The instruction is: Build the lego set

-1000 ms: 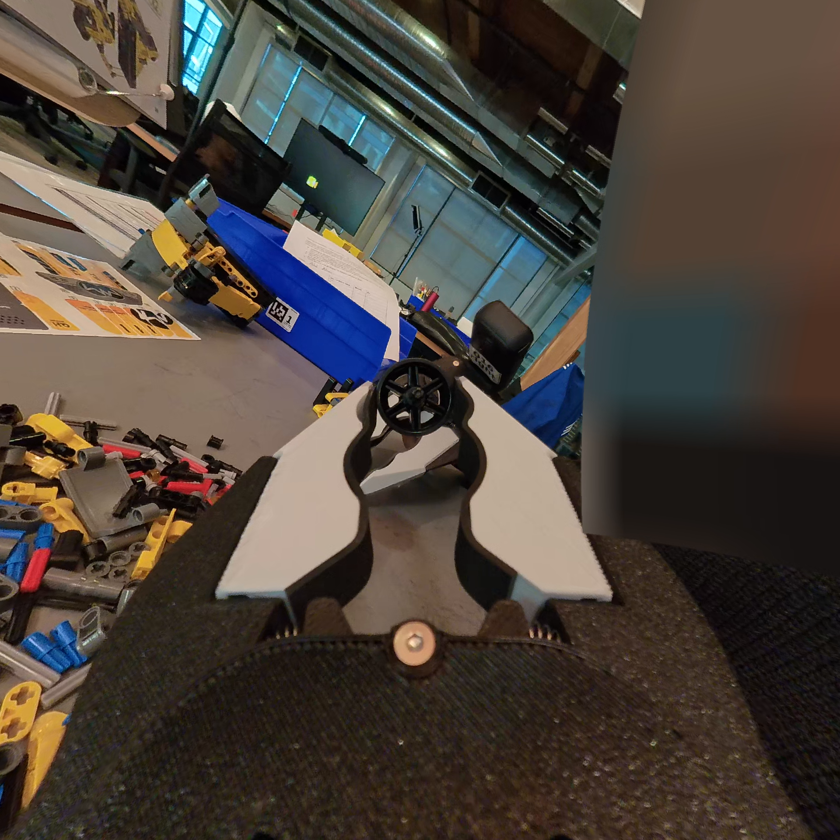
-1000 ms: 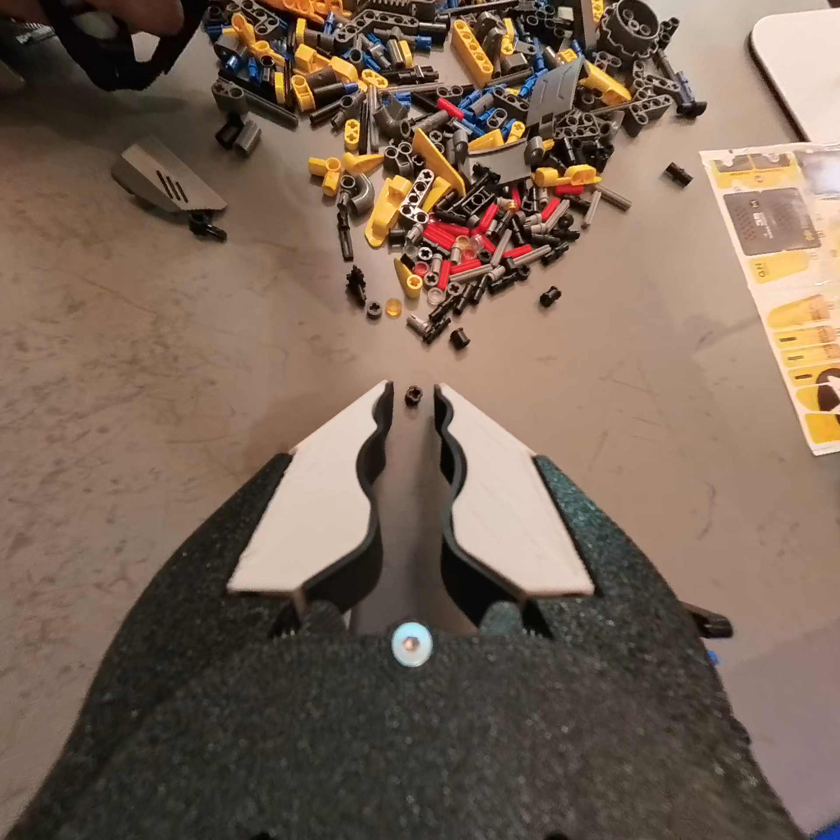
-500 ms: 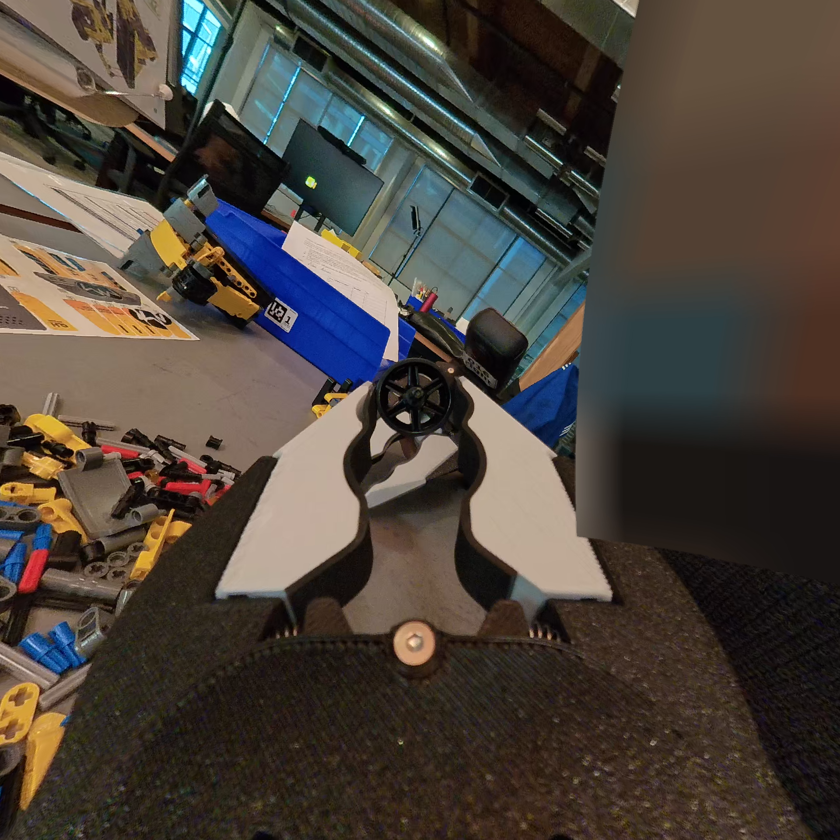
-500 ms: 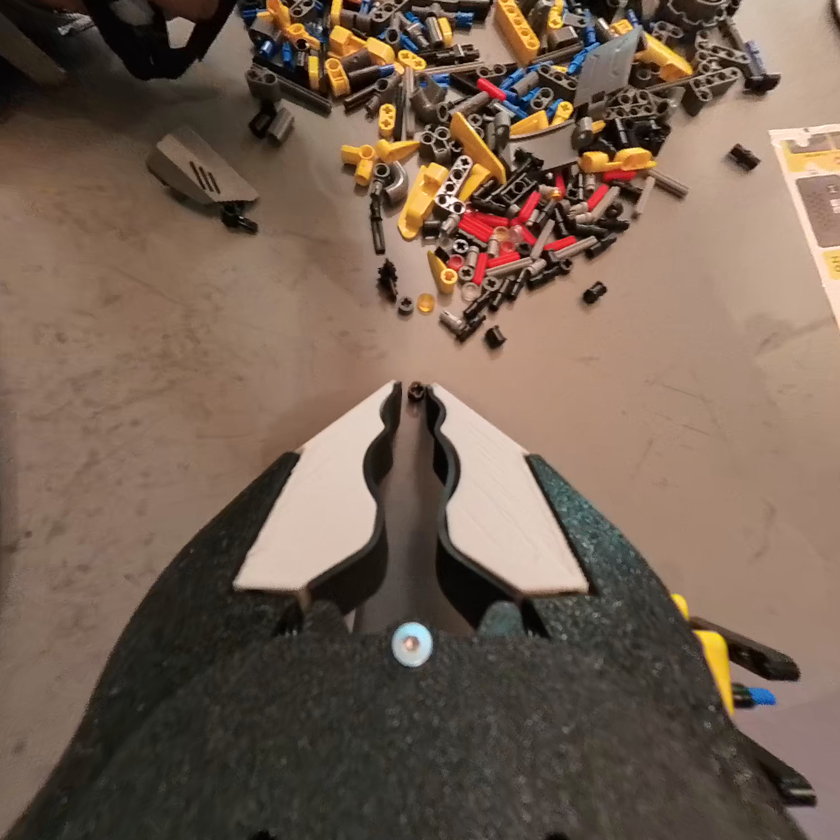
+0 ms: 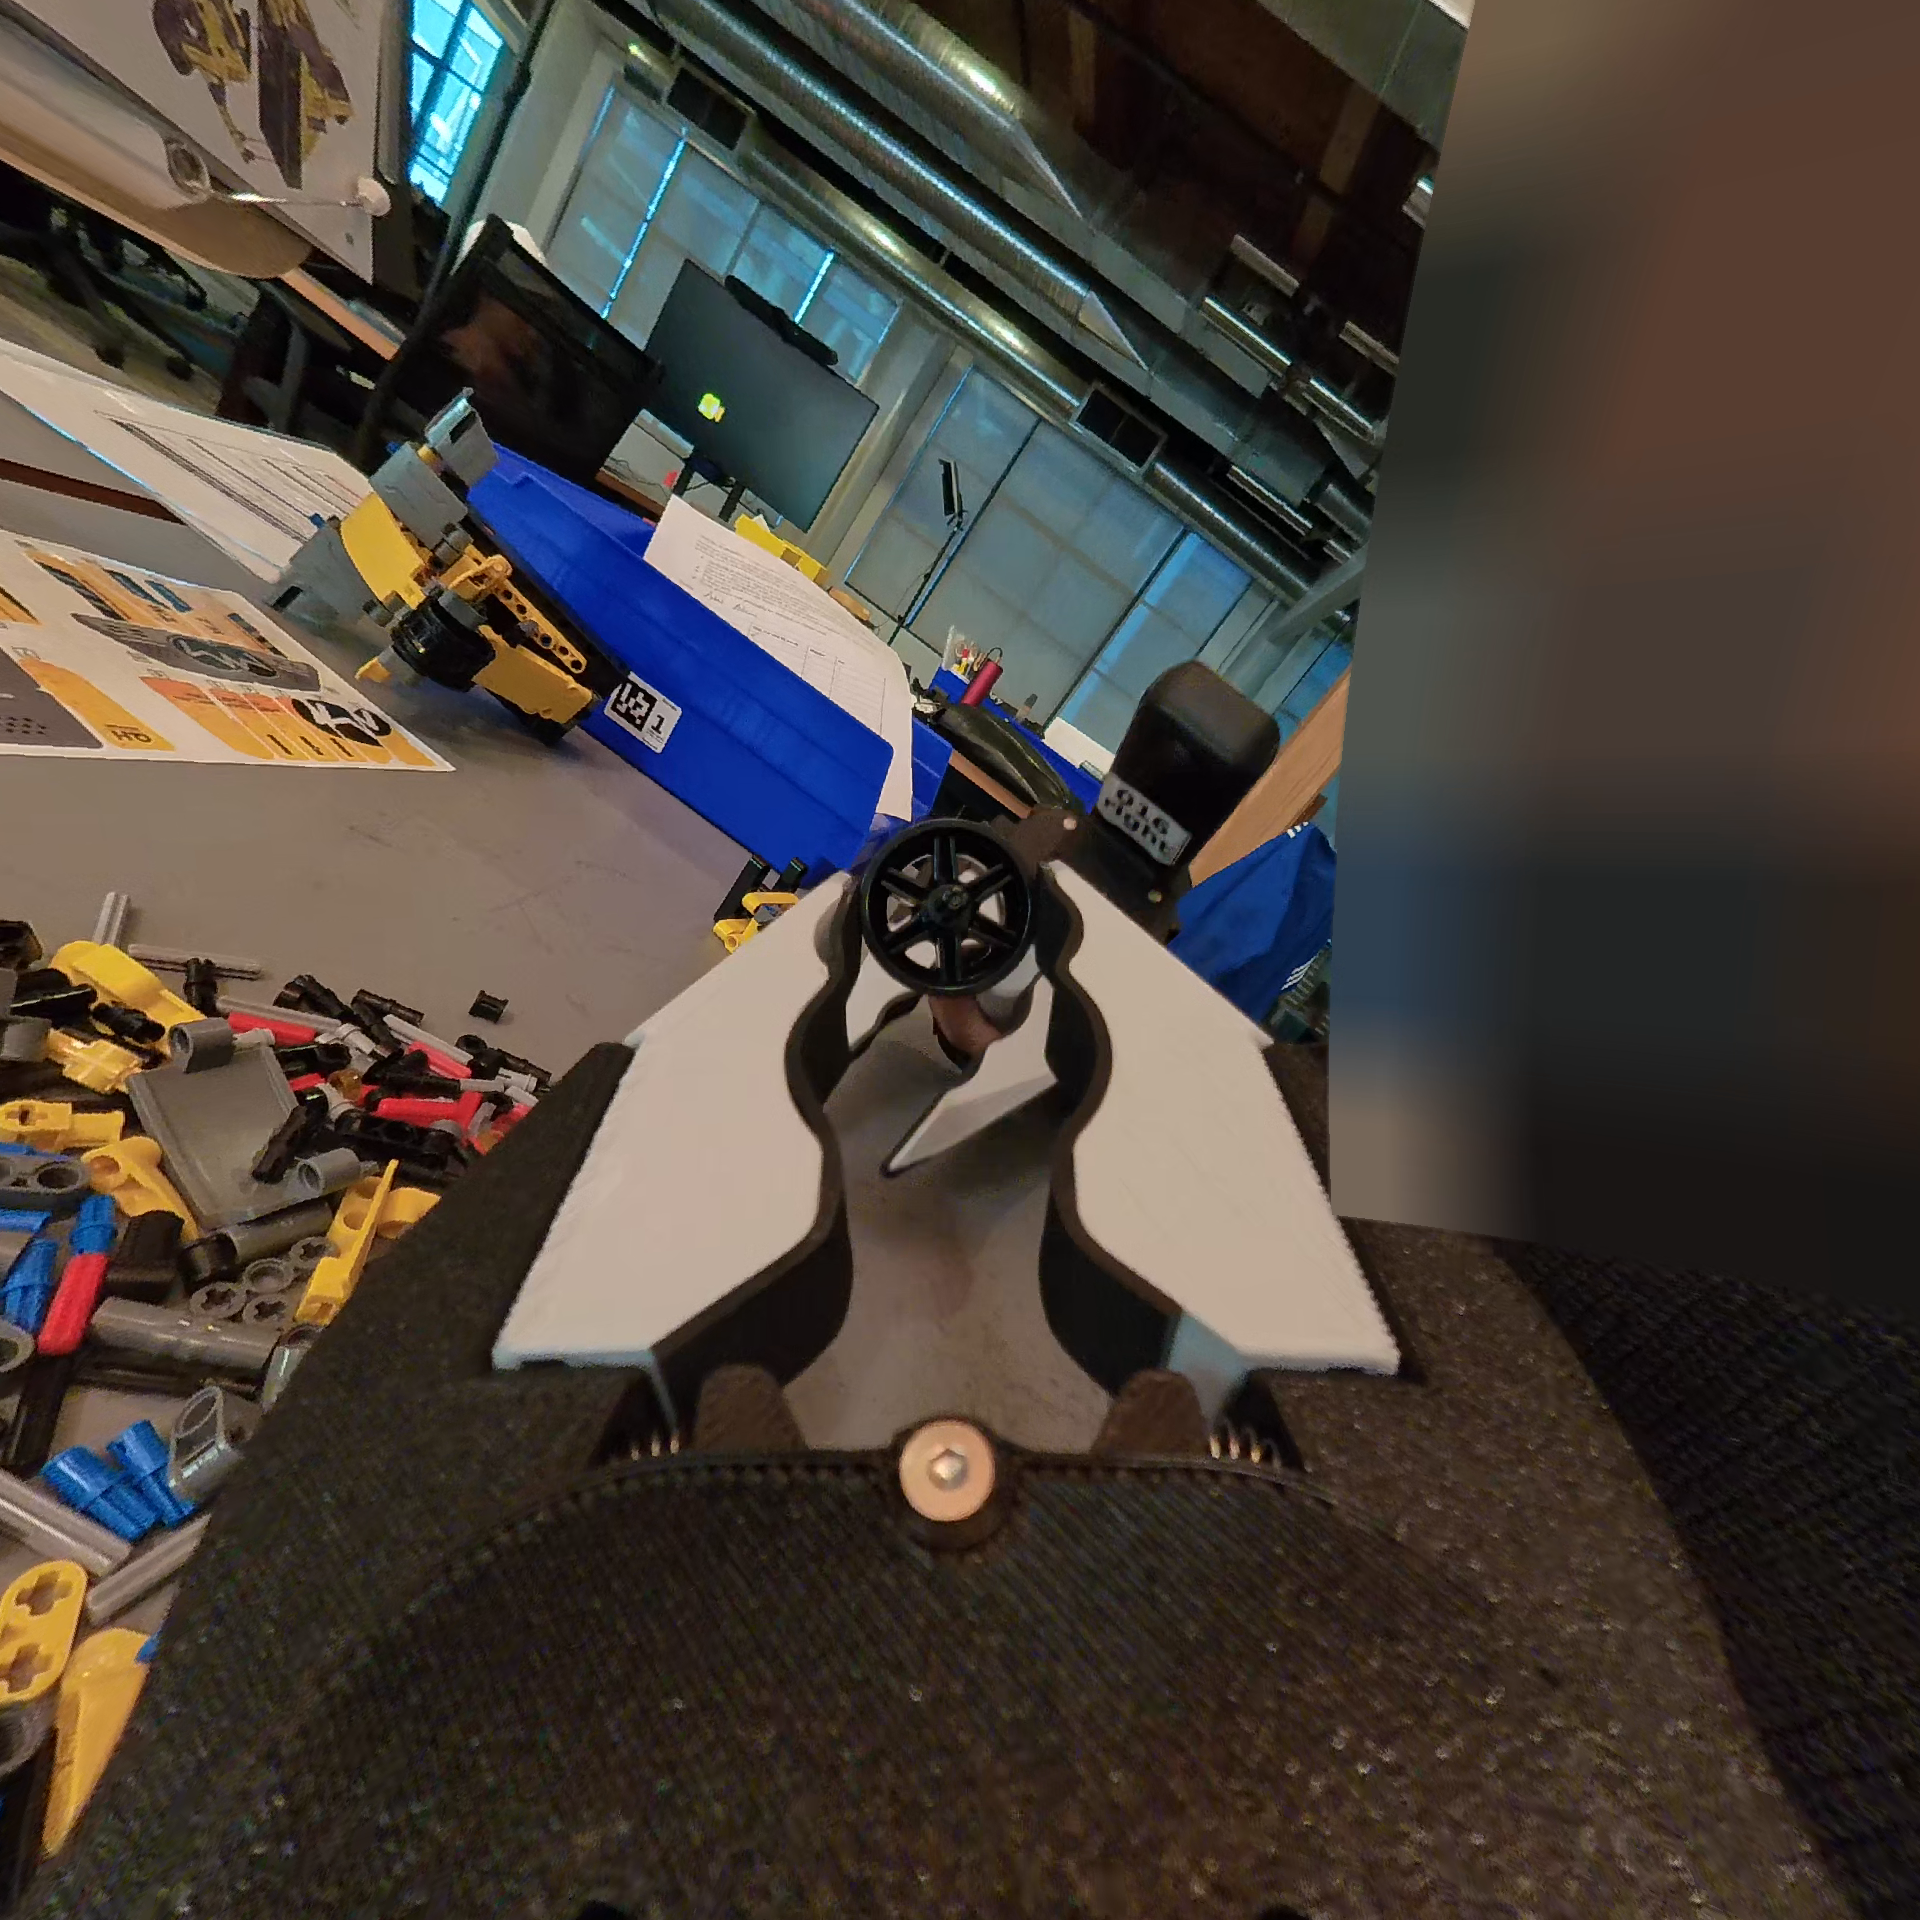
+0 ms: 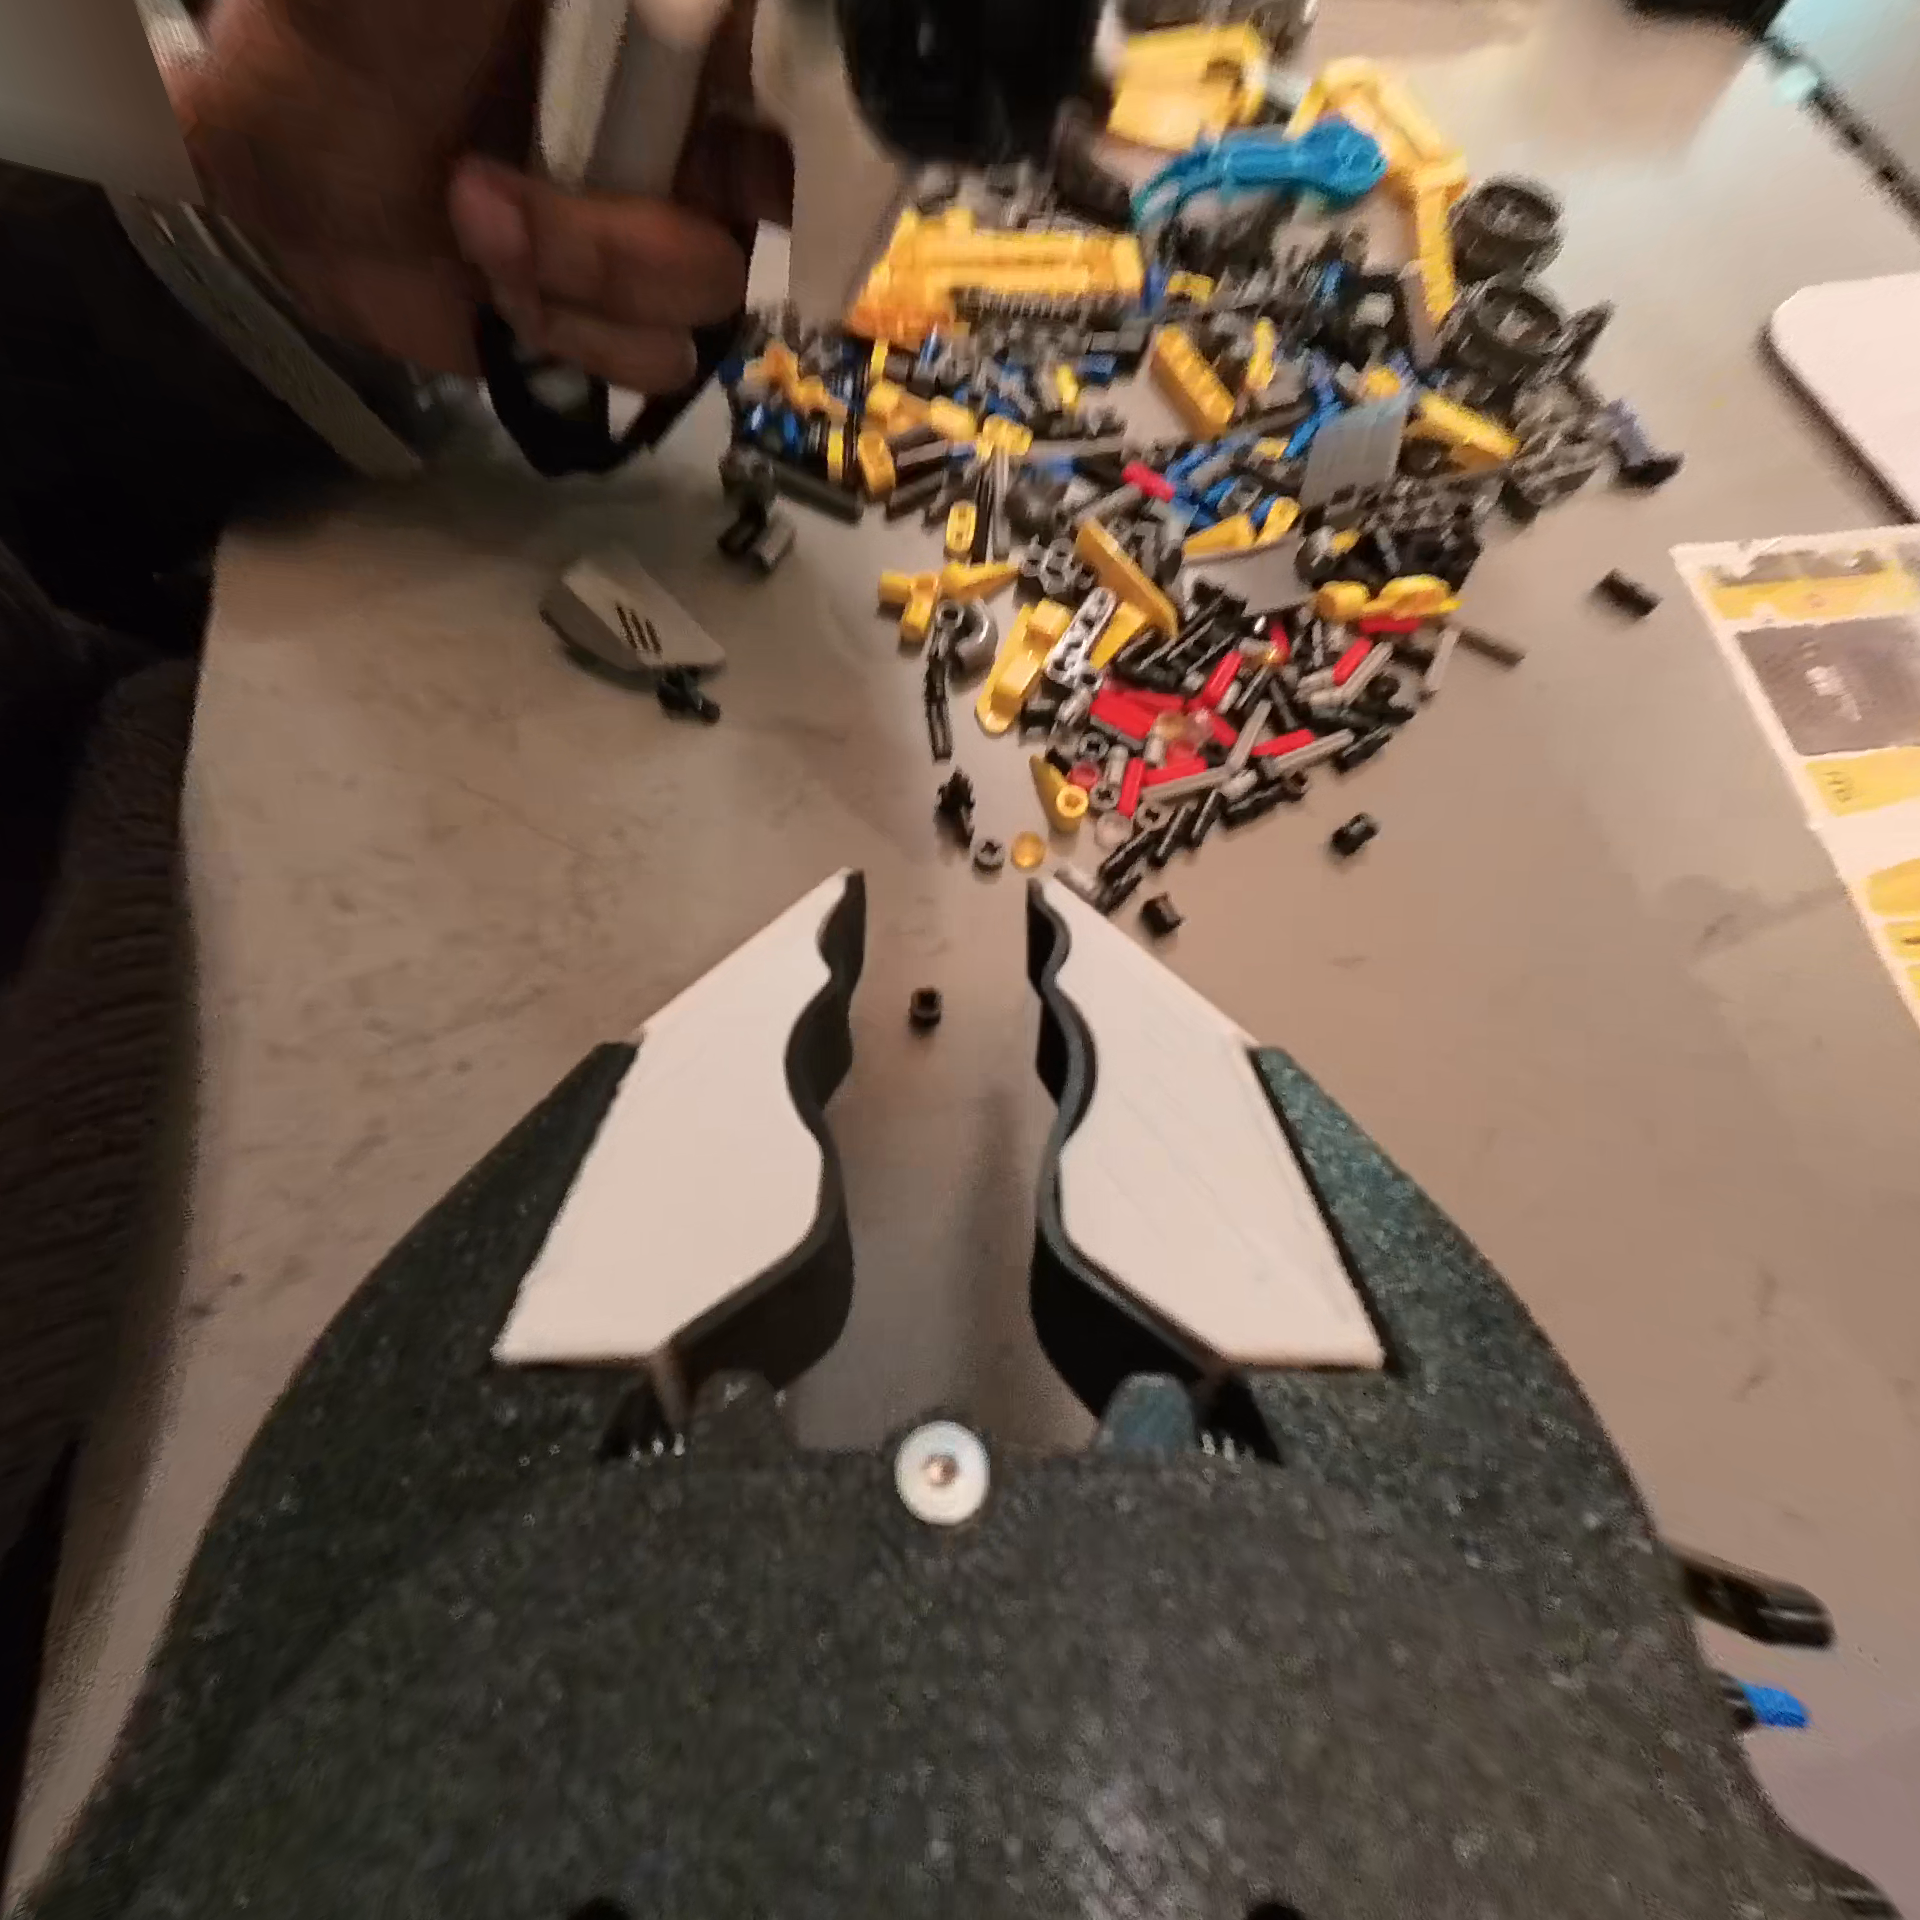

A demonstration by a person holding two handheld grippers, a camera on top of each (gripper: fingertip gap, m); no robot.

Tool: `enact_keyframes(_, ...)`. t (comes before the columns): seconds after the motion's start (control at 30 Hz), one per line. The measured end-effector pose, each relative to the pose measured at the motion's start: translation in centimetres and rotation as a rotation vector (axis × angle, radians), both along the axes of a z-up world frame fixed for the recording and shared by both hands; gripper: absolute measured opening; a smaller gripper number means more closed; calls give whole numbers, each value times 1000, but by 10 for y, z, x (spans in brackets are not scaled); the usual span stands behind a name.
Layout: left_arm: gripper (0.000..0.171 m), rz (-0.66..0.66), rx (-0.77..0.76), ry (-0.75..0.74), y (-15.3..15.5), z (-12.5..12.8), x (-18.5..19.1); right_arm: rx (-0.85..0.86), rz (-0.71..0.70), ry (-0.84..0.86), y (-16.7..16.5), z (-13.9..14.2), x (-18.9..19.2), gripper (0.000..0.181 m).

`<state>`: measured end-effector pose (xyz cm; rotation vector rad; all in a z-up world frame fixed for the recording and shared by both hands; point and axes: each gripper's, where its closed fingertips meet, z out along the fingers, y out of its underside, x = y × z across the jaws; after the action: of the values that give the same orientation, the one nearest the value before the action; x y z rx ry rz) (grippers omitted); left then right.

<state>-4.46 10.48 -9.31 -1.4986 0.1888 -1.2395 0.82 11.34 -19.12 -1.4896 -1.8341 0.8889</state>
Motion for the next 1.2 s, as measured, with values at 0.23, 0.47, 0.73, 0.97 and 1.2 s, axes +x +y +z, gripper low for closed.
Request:
enact_keyframes(0.23, 29, 137, 18, 277, 9, -17, 2, -230, -27, 287, -1, 57, -7, 35)
enact_keyframes(0.47, 30, 223, 144, 685, 10, -32, 28, -411, -76, 339, -2, 61, -16, 28)
enact_keyframes(0.73, 30, 233, 146, 856, 11, -45, 37, -710, -21, 371, -6, 71, -12, 41)
enact_keyframes(0.97, 38, 135, 199, 926, 3, -55, 60, -713, -11, 288, -12, 56, -13, 21)
enact_keyframes(1.2, 62, 103, 201, 625, -2, -25, 56, -982, 83, 414, -7, 90, 0, 21)
